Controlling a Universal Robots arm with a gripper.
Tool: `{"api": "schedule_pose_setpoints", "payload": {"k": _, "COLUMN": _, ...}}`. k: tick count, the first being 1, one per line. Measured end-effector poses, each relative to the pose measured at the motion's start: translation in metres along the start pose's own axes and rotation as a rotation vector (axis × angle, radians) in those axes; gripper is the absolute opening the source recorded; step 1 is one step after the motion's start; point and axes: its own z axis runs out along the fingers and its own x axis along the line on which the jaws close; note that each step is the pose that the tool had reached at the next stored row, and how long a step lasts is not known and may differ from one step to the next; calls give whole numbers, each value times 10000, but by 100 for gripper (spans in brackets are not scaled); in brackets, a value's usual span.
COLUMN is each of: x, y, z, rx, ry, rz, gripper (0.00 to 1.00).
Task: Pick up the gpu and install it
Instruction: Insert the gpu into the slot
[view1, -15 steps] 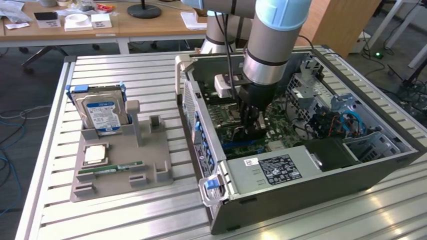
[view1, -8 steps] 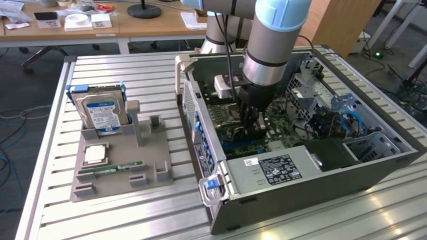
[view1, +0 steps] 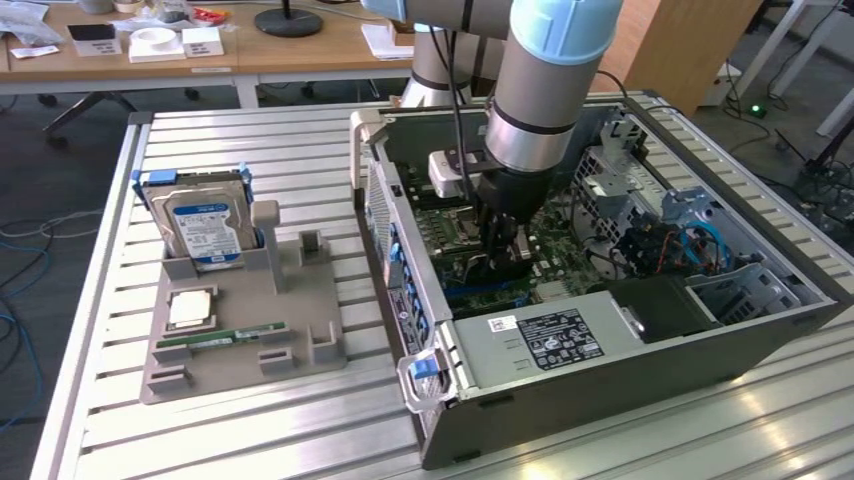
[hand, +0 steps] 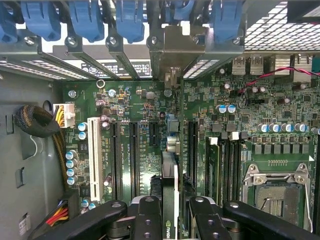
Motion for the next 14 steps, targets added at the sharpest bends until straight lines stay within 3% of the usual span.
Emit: {"api": "schedule_pose_setpoints", "payload": {"k": 14, "x": 1, "y": 1, "z": 23, "rx": -1, "ry": 1, "rz": 0, "gripper": 26}}
